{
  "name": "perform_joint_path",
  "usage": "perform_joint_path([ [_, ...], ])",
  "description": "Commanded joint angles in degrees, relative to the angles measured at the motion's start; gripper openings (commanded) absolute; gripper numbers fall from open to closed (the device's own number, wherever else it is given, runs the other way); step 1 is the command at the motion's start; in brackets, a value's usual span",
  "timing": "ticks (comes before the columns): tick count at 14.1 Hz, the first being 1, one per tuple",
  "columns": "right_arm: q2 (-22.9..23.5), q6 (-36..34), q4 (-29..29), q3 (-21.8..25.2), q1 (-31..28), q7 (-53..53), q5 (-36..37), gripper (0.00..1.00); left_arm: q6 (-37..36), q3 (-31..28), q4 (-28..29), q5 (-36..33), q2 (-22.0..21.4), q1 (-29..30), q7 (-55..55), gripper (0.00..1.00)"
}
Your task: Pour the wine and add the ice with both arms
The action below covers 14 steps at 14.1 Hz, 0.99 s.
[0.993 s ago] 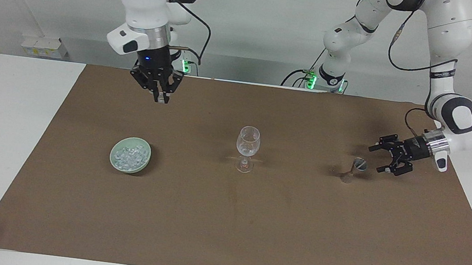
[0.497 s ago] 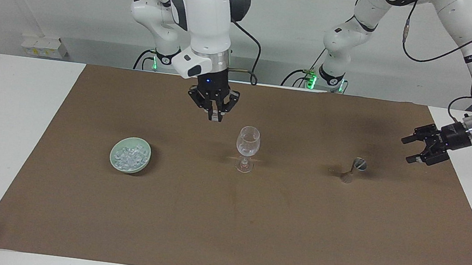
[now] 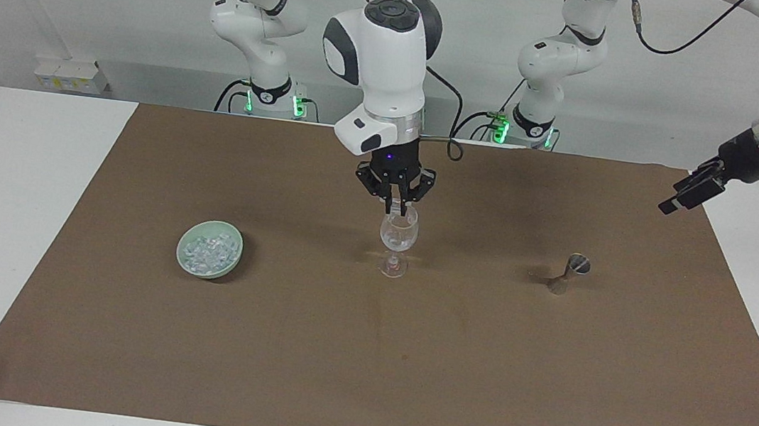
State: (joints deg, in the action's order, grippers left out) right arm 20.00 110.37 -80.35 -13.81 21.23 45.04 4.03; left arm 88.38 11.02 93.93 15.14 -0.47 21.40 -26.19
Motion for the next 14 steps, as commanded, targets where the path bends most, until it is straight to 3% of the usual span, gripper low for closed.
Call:
perform_joint_path([
  [1,-1.90,0.89,-3.50,-0.25,-0.32,1.28,1.07,0.00,1.26,-0.03,0.72,-4.31,-2.34,-2.49,8.14,1.00],
  [7,-2.34,3.00,-8.06,-0.08,2.32,3.21,1.42,0.00,1.88,0.32,0.72,-9.94,-4.10,-8.82,28.10,1.00],
  [14,-1.99,5.12,-8.34,0.01,2.32,4.00,2.74,0.00,-1.03,2.08,0.20,-13.47,-4.54,-12.96,30.58,1.00],
])
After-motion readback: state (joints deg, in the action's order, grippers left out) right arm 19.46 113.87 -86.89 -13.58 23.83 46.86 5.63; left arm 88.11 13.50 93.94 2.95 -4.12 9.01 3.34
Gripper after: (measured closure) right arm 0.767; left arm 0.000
